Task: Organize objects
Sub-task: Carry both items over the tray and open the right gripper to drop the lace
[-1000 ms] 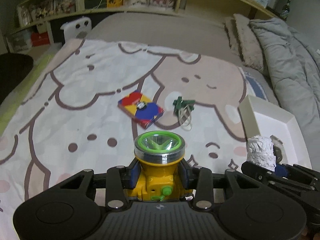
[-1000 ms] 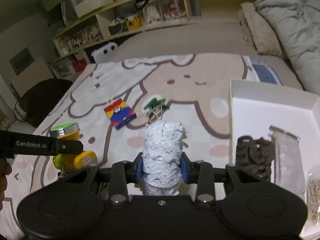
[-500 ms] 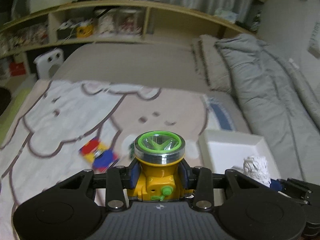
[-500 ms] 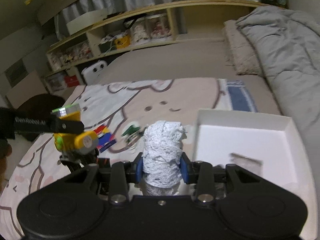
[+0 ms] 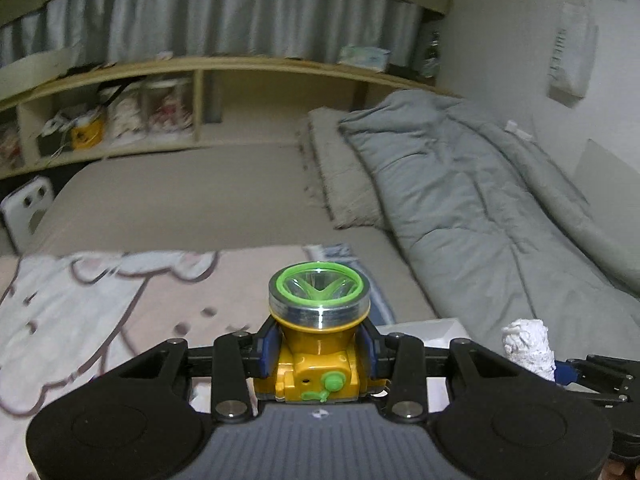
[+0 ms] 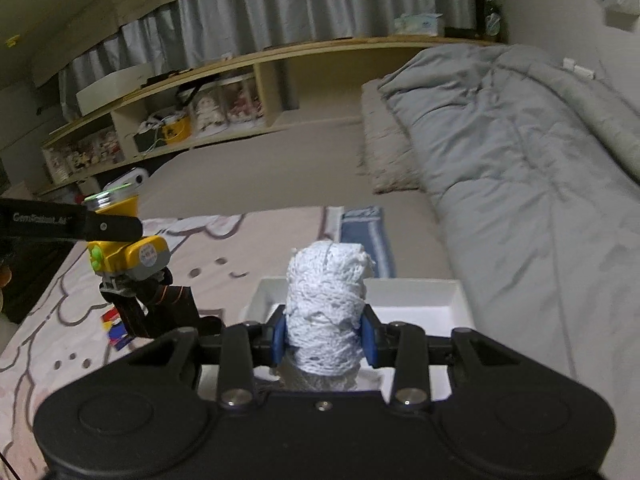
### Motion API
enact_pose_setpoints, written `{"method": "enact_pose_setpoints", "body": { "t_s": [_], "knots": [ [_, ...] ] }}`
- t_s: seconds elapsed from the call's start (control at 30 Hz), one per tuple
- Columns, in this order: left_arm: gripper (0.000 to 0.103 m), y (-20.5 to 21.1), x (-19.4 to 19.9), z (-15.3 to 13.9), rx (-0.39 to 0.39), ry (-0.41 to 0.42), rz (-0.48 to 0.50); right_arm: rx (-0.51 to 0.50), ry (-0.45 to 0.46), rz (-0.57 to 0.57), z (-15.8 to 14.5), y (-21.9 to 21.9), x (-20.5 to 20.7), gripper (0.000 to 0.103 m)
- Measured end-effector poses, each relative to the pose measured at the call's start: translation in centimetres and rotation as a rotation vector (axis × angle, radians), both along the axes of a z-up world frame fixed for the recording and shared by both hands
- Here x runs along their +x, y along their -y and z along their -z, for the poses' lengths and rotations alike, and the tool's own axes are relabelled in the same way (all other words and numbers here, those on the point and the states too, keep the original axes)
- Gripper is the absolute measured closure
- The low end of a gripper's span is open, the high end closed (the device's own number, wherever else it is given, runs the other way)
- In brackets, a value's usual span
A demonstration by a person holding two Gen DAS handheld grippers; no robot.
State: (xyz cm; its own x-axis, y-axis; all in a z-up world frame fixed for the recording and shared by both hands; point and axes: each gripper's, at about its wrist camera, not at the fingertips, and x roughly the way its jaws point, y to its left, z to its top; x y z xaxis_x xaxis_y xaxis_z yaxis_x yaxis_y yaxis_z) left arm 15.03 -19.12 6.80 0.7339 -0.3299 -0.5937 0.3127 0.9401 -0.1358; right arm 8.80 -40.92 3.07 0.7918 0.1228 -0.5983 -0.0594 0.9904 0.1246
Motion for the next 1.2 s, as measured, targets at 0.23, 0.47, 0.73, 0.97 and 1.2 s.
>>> {"method": "enact_pose_setpoints", "body": {
  "t_s": [0.23,0.47,0.73,0.97,1.2],
  "knots": [
    [0.062,4.7,2.5,2.9,0.001,0.019,0.072,-0.038,-0.025,0.030,1.7,3.0,1.5,0.065],
    [0.062,7.3,5.0,8.4,0.056,-0.092,0.084,-0.060,-0.055,0.042,5.7,4.9,2.8,0.065],
    [0.062,7.8,7.2,13.2,0.109,-0.239,0.064,-0.062,-0.138,0.033,9.2,6.0,3.9,0.065],
    [0.062,9.4,8.8,14.8,0.145,-0.239,0.057,-0.040,-0.147,0.042,10.9,6.7,5.1,0.065],
    [0.062,9.7,8.1,15.2,0.212,-0.349,0.113,-0.037,-0.173,0.039,12.3,6.9,6.1,0.065]
  ]
}}
